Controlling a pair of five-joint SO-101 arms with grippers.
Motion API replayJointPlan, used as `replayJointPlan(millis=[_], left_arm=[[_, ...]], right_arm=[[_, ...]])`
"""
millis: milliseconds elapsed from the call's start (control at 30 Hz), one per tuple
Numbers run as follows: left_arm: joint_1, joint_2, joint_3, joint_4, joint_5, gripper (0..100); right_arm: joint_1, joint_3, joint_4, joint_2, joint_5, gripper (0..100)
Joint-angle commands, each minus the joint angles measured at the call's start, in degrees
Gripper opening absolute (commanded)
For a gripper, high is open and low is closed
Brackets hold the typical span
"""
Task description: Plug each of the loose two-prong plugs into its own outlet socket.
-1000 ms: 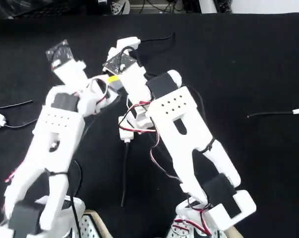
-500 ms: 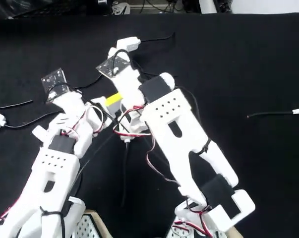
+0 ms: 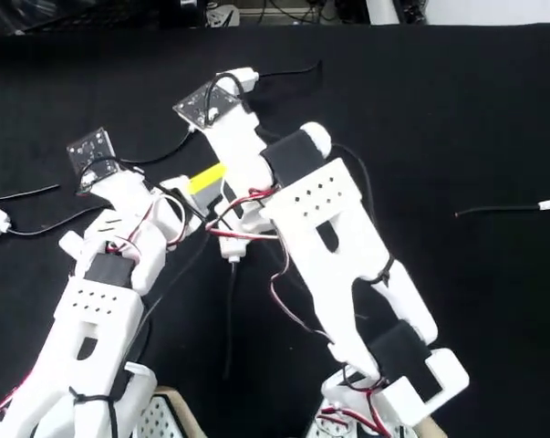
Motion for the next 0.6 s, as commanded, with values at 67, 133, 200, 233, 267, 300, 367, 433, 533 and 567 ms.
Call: replayJointPlan(millis=[67,133,200,233,267,300,367,433,533,567], left_arm=[[0.57,-0.70,0.22,-0.53,-0.62,55],[0.57,-0.70,0.31,-0.53,-0.62,55],[0.57,-0.70,0.31,-0.53,-0.62,55],[0.57,-0.70,0.31,-0.53,-0.62,55],[0.57,-0.70,0.31,-0.53,-0.62,55],[0.57,-0.70,0.31,-0.53,-0.62,55],[0.57,-0.70,0.31,-0.53,-0.62,55],[0.57,-0.70,0.40,-0.53,-0.62,55],[0.57,-0.70,0.40,-0.53,-0.62,55],[0.57,-0.70,0.40,-0.53,-0.62,55]], right_arm=[[-0.53,-8.22,1.41,-2.51,-0.44,1.2],[-0.53,-8.75,1.41,-2.59,-0.44,1.2],[-0.53,-8.75,1.41,-2.86,-0.44,1.2],[-0.53,-8.84,1.41,-2.95,-0.44,1.2],[-0.53,-9.19,1.49,-2.95,-0.44,1.2],[-0.44,-9.71,1.49,-2.95,-0.53,1.2],[0.70,-11.03,1.49,-2.95,-0.53,1.2],[1.76,-12.97,1.49,-2.95,-0.53,1.2],[3.16,-14.99,1.58,-2.95,-0.53,1.2],[3.25,-15.34,1.58,-2.95,-0.53,1.2]])
